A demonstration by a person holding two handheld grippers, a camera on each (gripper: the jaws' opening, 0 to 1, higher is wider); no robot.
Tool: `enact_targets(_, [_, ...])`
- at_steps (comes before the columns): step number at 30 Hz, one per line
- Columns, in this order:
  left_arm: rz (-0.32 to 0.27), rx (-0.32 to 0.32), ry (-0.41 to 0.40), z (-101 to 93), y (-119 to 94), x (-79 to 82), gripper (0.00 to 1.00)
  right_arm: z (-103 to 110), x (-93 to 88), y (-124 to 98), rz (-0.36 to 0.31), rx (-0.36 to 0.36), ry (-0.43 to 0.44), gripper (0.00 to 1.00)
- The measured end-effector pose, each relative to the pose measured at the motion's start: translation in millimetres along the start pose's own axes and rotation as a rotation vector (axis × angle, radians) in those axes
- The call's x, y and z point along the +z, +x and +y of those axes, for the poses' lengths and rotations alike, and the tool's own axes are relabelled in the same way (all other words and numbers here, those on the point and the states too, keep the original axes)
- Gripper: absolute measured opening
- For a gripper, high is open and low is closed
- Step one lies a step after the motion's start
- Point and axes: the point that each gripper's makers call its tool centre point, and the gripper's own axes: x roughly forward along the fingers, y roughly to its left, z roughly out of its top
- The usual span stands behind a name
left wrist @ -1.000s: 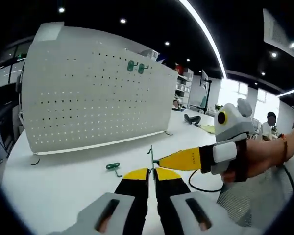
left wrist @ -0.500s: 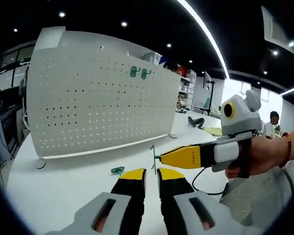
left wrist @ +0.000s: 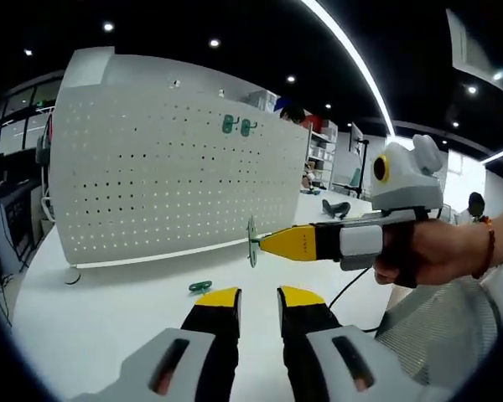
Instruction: Insert the hook assembly into the mounting plate slot until the hook locks in place.
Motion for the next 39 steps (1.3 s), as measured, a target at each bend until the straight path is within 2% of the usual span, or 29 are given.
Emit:
enact_targets(5, [-0.011,-0.005,0.008,-2.2,-1.5,2.2,0.22,-10.4,12.7,2.0,-0.014,-0.040,-0.012,0.01])
enact_targets(13, [-0.022,-0.019,-0.009,-8.0,-8.0,-3.2,0.26,-30.5,39.0,5.1,-0.041,-0.101,-0.042,0.01])
enact_targets(21, [-0.018,-0.038,0.011,-13.9,-14.8,-3.8,0.35,-46.1,75.4,8.6,-0.108,-0.143,-0.077,0.01])
enact_targets(29, [-0.020,-0.059,0.034,-21.4,-20.6,6.2,0.47,-60.2,107.6,11.6,-0.159,-0.182,-0.112,0.01])
enact_targets(32, [-0.022,-0.060,0.068,-24.4,-21.4,10.6,0.52,-61.7,117.0,13.2,-0.174,-0.187,-0.127,0.01])
enact_targets(39, [-0.040,-0.057,0.063,-24.4,-21.4,16.7,0.61,-67.5,134.5,19.8,-0.203,-0.212,-0.153,0.01])
